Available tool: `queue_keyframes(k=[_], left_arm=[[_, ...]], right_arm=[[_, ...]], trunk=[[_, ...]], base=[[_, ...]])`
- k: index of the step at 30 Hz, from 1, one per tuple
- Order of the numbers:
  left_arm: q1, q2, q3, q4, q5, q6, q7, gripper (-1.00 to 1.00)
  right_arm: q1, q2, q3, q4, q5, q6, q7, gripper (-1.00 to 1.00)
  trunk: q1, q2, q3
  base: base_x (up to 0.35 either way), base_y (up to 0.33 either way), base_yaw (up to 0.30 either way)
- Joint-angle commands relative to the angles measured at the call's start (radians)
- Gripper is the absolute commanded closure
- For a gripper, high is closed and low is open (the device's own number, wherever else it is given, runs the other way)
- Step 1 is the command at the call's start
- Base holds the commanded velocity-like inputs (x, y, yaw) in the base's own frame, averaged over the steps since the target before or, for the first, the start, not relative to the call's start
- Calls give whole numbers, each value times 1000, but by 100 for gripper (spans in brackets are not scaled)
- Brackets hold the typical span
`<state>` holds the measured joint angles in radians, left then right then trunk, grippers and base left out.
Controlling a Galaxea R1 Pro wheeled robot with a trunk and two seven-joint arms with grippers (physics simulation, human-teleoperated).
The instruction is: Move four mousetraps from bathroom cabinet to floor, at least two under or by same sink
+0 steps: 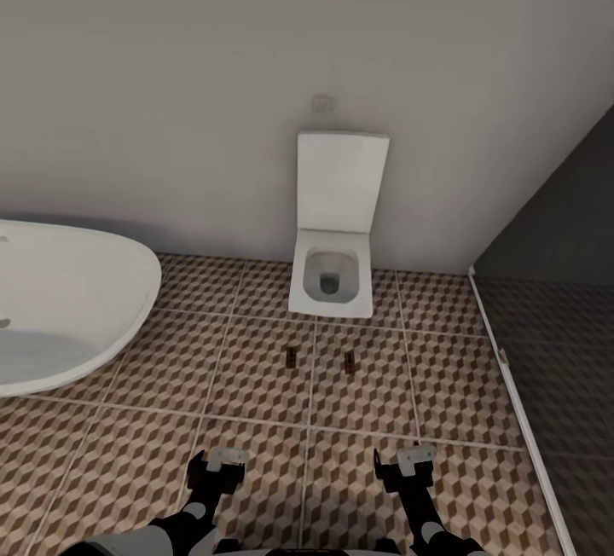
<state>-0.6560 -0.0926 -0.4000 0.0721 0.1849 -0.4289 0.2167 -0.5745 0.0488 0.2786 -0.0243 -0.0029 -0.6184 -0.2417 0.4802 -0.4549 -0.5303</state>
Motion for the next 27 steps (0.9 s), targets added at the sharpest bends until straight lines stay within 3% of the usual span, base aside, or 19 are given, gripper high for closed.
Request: queue_keyframes(k=[1, 8, 27], left_arm=[[-1, -1, -8, 5, 8, -7, 1, -100], [-1, -1, -8, 5, 8, -7, 1, -100], [-1, -1, -8, 5, 8, -7, 1, -100]], right_arm=[[-1, 0, 8, 1, 0, -1, -8, -100], [0, 0, 8, 1, 0, -1, -8, -100], [0, 0, 8, 1, 0, -1, -8, -100]], trunk=[[-3, 6, 4], [-30, 55, 37], [-30, 55, 68]], base=[[0, 0, 0], [0, 0, 0], [0, 0, 0]])
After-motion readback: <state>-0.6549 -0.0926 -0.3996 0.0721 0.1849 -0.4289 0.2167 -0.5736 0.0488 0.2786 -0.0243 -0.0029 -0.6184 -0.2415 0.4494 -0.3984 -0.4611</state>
